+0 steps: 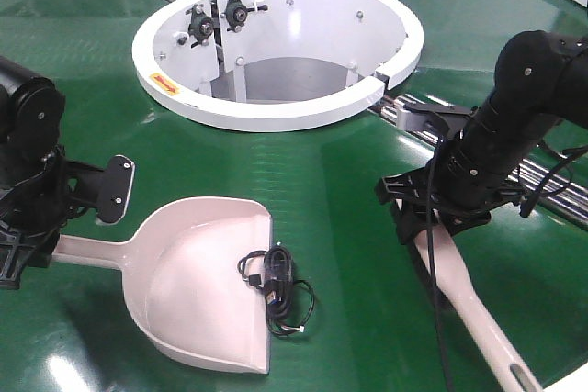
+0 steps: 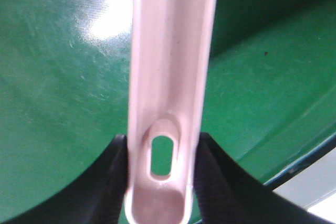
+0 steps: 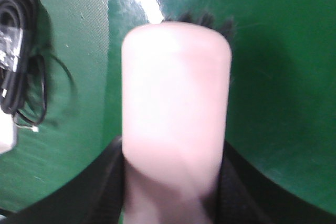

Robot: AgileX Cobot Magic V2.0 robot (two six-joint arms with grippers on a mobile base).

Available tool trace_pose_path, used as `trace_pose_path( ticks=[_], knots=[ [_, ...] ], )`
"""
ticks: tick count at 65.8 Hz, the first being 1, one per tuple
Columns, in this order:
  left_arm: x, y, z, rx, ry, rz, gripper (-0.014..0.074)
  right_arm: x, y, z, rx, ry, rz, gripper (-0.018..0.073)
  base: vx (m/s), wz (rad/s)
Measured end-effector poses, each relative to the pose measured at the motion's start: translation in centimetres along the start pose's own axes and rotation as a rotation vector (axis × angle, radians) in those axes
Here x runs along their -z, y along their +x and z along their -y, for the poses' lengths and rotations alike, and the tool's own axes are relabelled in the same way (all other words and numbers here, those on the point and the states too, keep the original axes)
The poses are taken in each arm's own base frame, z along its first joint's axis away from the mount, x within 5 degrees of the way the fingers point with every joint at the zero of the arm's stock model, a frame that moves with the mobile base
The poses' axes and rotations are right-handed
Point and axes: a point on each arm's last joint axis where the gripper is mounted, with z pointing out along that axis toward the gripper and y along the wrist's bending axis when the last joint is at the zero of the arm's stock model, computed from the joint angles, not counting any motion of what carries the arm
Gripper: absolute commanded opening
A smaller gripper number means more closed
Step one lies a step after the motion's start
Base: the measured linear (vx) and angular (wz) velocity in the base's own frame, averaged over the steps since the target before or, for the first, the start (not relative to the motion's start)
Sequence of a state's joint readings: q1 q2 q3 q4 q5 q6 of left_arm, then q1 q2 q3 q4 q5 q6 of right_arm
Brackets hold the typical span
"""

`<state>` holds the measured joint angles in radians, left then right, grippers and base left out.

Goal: Clean and inspect green conveyor with broom and dustpan
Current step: 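Lift the brush with the right gripper over the cable, then sweep the black cable into the dustpan with the right-held brush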

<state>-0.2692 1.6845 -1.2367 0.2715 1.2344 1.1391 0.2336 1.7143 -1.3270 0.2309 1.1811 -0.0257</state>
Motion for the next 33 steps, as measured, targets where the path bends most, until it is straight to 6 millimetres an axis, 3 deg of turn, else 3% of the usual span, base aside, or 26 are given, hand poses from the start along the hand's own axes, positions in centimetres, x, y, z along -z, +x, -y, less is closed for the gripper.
trace_pose_path(
  ticks=[15,33],
  knots=[
    [0.0,0.0,0.0,0.0,0.0,0.0,-0.0025,-1.0,0.0,-2.1,-0.031,-0.032,-0.019,-0.0005,0.0,0.0],
    [0.0,0.0,0.0,0.0,0.0,0.001,-0.0025,-5.3,-0.5,-4.5,-0.034,-0.077,-0.119,-0.0005,0.0,0.0]
  ],
)
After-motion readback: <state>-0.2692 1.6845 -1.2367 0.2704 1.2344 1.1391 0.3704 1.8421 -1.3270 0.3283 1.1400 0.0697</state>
